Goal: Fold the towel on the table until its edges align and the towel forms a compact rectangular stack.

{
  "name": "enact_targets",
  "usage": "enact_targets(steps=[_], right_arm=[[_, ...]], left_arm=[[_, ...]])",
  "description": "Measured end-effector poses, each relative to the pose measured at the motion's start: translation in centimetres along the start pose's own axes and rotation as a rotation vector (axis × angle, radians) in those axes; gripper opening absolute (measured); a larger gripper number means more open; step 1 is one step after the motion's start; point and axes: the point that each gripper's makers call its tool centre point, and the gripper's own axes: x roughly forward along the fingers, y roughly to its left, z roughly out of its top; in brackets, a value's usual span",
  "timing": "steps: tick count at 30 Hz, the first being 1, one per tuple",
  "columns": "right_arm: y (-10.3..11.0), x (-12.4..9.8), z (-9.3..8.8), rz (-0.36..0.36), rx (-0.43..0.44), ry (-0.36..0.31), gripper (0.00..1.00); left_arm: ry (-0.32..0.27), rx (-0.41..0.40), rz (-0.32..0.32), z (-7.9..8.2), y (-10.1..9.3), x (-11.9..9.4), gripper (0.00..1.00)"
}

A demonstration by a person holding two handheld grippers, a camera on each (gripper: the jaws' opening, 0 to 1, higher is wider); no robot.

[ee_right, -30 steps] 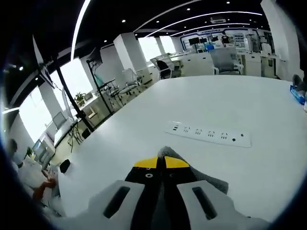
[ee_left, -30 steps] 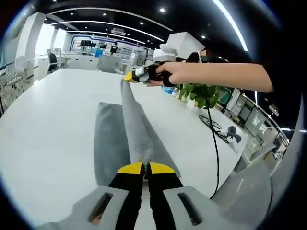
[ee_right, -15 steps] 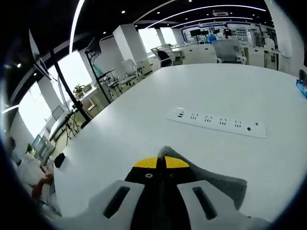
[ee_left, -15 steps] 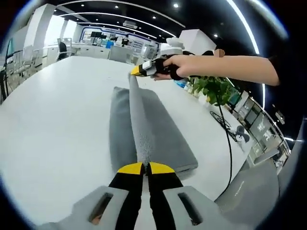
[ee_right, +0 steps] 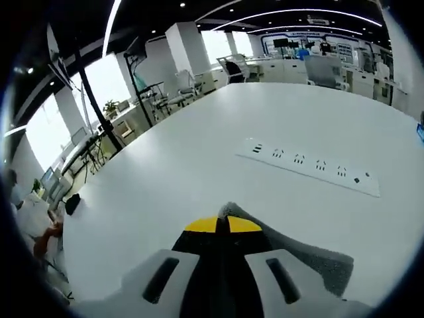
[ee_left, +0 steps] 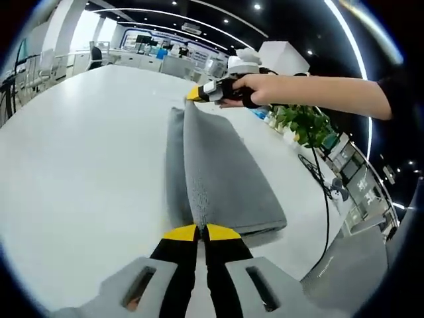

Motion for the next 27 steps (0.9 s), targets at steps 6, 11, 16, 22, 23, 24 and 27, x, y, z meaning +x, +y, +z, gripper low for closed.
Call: enact_targets(steps=[6, 11, 16, 22, 23, 24, 27], right_arm=[[-0.1, 0.5, -0.4, -0.018, -0.019, 0.01, 0.01], [0.0, 0.6, -0.4, -0.018, -0.036, 0.019, 0.03], [-0.3, 0.1, -0.8, -0.013, -0.023, 0.027, 0.12], [-0.3, -1.1, -1.3, -0.001, -0.048, 0.031, 0.19], [-0.3, -1.2, -1.4, 0.0, -0.052, 0.032, 0.2], [-0.3, -1.4, -1.6, 0.001, -0.056, 0.036, 0.21], [-0.3, -1.9, -1.8, 0.006, -0.071, 0.041, 0.22]], left_arm=[[0.008, -0.005, 0.012, -0.4, -0.1, 0.1, 0.04], [0.022, 0.011, 0.014, -0.6, 0.0, 0.2, 0.05], [0.01, 0.016, 0.017, -0.4, 0.4, -0.1, 0.11], [-0.037, 0.035, 0.017, 0.6, 0.6, -0.8, 0.19], [-0.038, 0.038, 0.014, 0.7, 0.8, -0.7, 0.2], [-0.038, 0.041, 0.016, 0.8, 1.1, -0.6, 0.21], [-0.048, 0.07, 0.026, 1.8, 1.5, -0.5, 0.22]])
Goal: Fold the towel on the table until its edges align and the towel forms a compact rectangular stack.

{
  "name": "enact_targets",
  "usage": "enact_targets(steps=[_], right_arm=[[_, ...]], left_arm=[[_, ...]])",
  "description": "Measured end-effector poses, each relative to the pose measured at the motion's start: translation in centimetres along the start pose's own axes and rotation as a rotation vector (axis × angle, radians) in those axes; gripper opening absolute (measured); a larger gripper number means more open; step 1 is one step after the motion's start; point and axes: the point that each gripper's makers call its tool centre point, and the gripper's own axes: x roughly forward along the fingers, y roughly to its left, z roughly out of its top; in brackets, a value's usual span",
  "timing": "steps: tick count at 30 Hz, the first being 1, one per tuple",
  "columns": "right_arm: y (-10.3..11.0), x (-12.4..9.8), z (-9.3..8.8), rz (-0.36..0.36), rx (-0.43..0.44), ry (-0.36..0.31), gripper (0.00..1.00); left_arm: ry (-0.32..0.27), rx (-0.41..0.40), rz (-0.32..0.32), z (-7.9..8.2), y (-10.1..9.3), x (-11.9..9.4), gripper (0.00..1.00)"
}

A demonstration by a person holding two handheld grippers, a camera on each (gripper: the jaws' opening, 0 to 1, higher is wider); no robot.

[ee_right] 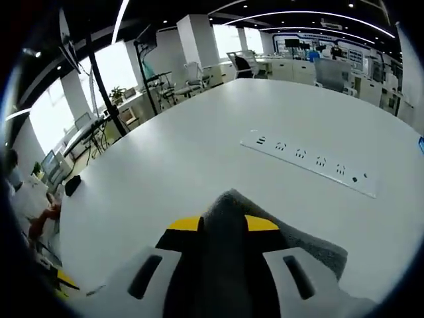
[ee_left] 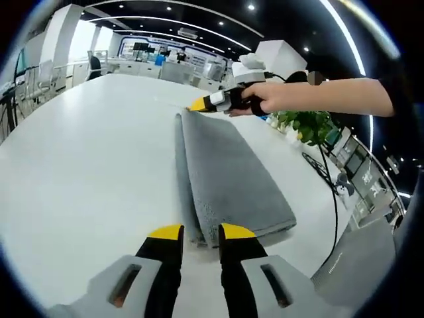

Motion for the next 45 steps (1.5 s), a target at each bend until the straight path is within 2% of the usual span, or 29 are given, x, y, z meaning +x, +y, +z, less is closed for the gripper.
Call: enact_targets(steps=[3, 7, 10, 13, 20, 26, 31, 36, 45], right_arm=[[0.1, -0.6, -0.3, 0.008, -0.007, 0.017, 0.24], [-0.3, -1.9, -1.2, -0.014, -0.091, 0.042, 0.26], [-0.8, -3.0, -2.0, -0.025, -0.097, 0.046, 0.27], [-1.6, -3.9, -2.9, -0.035, -0.031, 0.057, 0.28], [-3.2, -5.9, -4.7, -0.059, 0.017, 0.072, 0.29], [-3.8, -7.2, -6.1, -0.071, 0.037, 0.076, 0.3], [-4.7, -7.8, -7.6, -0.082, 0.062, 0.099, 0.3], [-4.7, -8.5, -8.7, -0.082, 0.075, 0.106, 0.3], [-3.7, -9.6, -11.6, -0.06, 0.09, 0.139, 0.3]], left_arm=[[-0.019, 0.016, 0.018, 1.1, 0.5, 0.3, 0.24], [-0.027, 0.019, 0.035, 2.0, 1.0, 1.2, 0.26], [-0.024, 0.024, 0.036, 2.7, 1.5, 2.1, 0.27], [-0.017, 0.048, 0.025, 3.4, 1.4, 3.1, 0.27], [-0.01, 0.071, 0.004, 5.4, 1.7, 5.4, 0.29], [0.009, 0.102, -0.037, 6.2, 1.6, 8.0, 0.32], [0.022, 0.116, -0.045, 7.1, 1.7, 9.5, 0.32], [0.035, 0.111, -0.04, 7.7, 2.4, 10.9, 0.32], [0.058, 0.114, -0.059, 8.1, 2.2, 12.1, 0.31]])
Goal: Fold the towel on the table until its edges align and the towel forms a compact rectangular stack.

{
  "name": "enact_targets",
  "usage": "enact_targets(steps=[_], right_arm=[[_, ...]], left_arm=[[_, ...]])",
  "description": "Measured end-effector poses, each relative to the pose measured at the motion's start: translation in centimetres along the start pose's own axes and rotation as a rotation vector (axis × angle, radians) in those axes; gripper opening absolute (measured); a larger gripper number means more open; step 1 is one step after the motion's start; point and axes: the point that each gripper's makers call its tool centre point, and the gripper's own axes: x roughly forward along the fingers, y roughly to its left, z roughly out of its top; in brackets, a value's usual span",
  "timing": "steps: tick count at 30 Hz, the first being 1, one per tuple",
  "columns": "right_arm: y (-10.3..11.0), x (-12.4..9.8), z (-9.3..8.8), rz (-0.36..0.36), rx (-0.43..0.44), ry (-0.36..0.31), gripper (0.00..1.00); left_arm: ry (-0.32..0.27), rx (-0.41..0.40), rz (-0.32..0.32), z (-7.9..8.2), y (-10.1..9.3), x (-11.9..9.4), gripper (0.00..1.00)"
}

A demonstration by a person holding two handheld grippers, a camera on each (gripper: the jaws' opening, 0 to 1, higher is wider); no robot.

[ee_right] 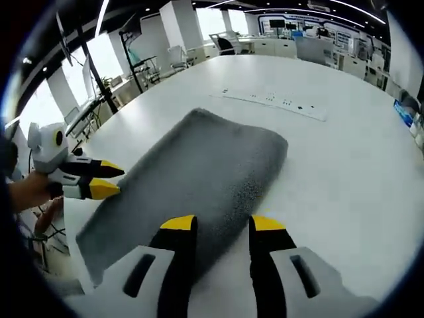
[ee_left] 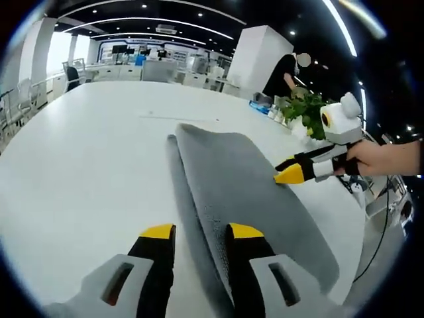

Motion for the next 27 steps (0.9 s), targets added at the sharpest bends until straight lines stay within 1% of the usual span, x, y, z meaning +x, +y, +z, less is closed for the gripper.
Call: enact_targets(steps=[3, 4, 7, 9, 10, 11, 13, 15, 16, 19, 21, 23, 26, 27], right_arm=[[0.4, -0.2, -1.2, 0.012, 0.018, 0.015, 0.3], [0.5, -0.3, -1.5, 0.018, 0.042, 0.013, 0.3], [0.7, -0.5, -2.0, 0.03, 0.089, 0.006, 0.29], [0.6, -0.3, -2.3, 0.03, 0.101, 0.009, 0.29], [0.5, -0.2, -2.5, 0.029, 0.109, 0.012, 0.29], [0.5, -0.3, -2.1, 0.034, 0.119, -0.012, 0.27], [0.7, -0.5, -2.1, 0.038, 0.13, -0.006, 0.24], [1.0, -0.5, -2.2, 0.041, 0.119, -0.006, 0.22], [1.2, -0.5, -2.2, 0.036, 0.111, -0.005, 0.2], [1.6, -0.3, -2.3, 0.042, 0.107, -0.011, 0.13], [1.7, -0.4, -2.3, 0.039, 0.09, -0.024, 0.1], [1.4, -0.5, -2.4, 0.035, 0.04, -0.034, 0.09], [0.9, -1.0, -2.8, 0.034, 0.084, -0.043, 0.08], [0.7, -1.1, -2.9, 0.033, 0.088, -0.045, 0.08]], left_arm=[[0.0, -0.004, -0.019, -0.1, -0.3, 0.4, 0.29], [0.006, -0.006, -0.02, -0.2, -0.3, 0.6, 0.29], [0.018, -0.005, -0.019, -0.5, -0.4, 0.9, 0.27], [0.024, 0.002, -0.014, -0.6, -0.3, 1.0, 0.27], [0.027, 0.0, -0.016, -0.7, -0.2, 1.1, 0.27], [0.022, 0.0, -0.016, -0.7, -0.2, 1.1, 0.27], [0.022, -0.002, -0.017, -0.7, -0.2, 1.0, 0.26], [0.022, 0.017, -0.012, -0.7, -0.3, 1.1, 0.24], [0.027, 0.042, -0.011, -0.8, -0.3, 1.1, 0.23], [0.037, 0.071, -0.009, -0.7, -0.7, 1.3, 0.2], [0.044, 0.078, -0.013, -0.8, -1.1, 1.5, 0.17], [0.048, 0.063, -0.021, -0.9, -1.2, 1.6, 0.16], [0.043, 0.054, -0.033, -0.9, -1.5, 1.9, 0.16], [0.045, 0.057, -0.036, -0.9, -1.9, 2.0, 0.16]])
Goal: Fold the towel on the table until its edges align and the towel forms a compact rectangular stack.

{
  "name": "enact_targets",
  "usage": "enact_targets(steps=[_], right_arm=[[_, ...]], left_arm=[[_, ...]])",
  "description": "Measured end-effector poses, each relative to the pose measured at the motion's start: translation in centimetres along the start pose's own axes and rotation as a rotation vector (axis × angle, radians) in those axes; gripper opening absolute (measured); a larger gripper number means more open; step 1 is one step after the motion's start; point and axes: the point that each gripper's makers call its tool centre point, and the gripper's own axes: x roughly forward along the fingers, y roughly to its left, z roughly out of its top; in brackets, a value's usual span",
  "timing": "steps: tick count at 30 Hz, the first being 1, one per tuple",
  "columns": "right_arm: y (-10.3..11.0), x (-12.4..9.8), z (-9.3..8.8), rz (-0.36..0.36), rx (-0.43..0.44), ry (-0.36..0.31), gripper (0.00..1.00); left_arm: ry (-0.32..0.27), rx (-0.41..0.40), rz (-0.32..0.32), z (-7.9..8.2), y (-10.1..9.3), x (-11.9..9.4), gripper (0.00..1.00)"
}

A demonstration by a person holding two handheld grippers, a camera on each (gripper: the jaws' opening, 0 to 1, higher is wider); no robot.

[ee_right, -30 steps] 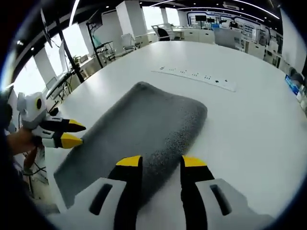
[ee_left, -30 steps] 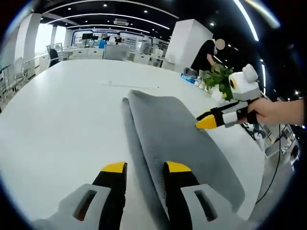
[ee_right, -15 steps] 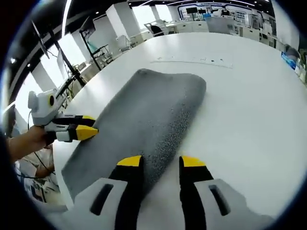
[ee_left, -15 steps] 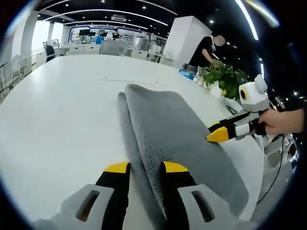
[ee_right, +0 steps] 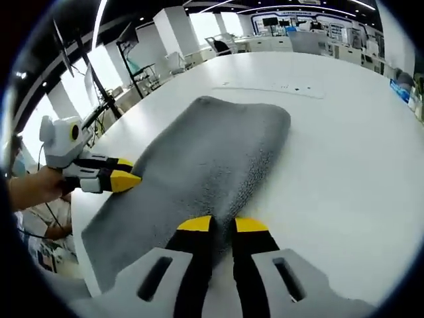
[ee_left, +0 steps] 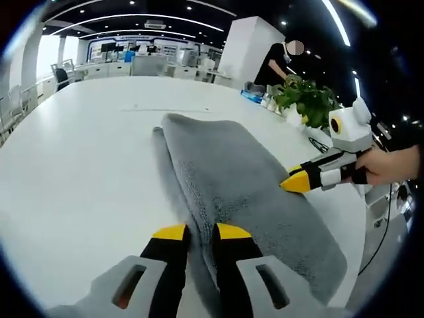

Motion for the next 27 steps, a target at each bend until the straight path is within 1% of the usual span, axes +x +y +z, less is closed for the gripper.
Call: enact_targets(steps=[5, 9, 13, 15, 16, 17, 18, 19, 21, 23, 25, 27], right_arm=[[-0.8, -0.9, -0.7, -0.018, -0.003, -0.005, 0.08], [-1.7, -1.8, -1.5, -0.032, -0.006, -0.007, 0.08], [-2.3, -2.5, -2.2, -0.037, 0.024, -0.013, 0.08], [-2.4, -2.7, -2.4, -0.041, 0.024, -0.015, 0.08], [-2.3, -2.8, -2.4, -0.044, 0.012, -0.017, 0.08], [-2.3, -2.8, -2.0, -0.044, -0.118, -0.029, 0.09], [-2.2, -2.8, -1.9, -0.043, -0.204, -0.029, 0.1], [-1.9, -2.8, -2.0, -0.043, -0.263, -0.019, 0.11], [-1.6, -2.9, -2.0, -0.035, -0.246, -0.012, 0.12], [-1.7, -2.8, -1.9, -0.032, -0.247, -0.008, 0.14], [-2.0, -2.9, -1.9, -0.035, -0.23, -0.01, 0.16], [-1.9, -3.0, -1.9, -0.035, -0.228, -0.019, 0.19]], left_arm=[[0.013, 0.025, -0.006, -0.4, -1.5, 0.3, 0.16], [0.021, 0.094, -0.028, -0.8, -3.2, 0.5, 0.15], [0.024, 0.101, -0.044, -0.9, -4.3, 0.7, 0.15], [0.024, 0.104, -0.045, -0.9, -4.5, 0.8, 0.15], [0.024, 0.107, -0.045, -0.8, -4.6, 0.8, 0.15], [0.028, 0.115, -0.043, -0.8, -4.5, 0.8, 0.15], [0.032, 0.131, -0.046, -0.8, -4.5, 0.8, 0.16], [0.034, 0.171, -0.048, -0.7, -4.6, 0.7, 0.16], [0.037, 0.201, -0.038, -0.6, -4.3, 0.5, 0.19], [0.042, 0.226, -0.035, -0.4, -4.3, 0.2, 0.23], [0.05, 0.249, -0.036, -0.2, -4.3, -0.1, 0.27], [0.049, 0.262, -0.028, 0.0, -4.2, -0.4, 0.33]])
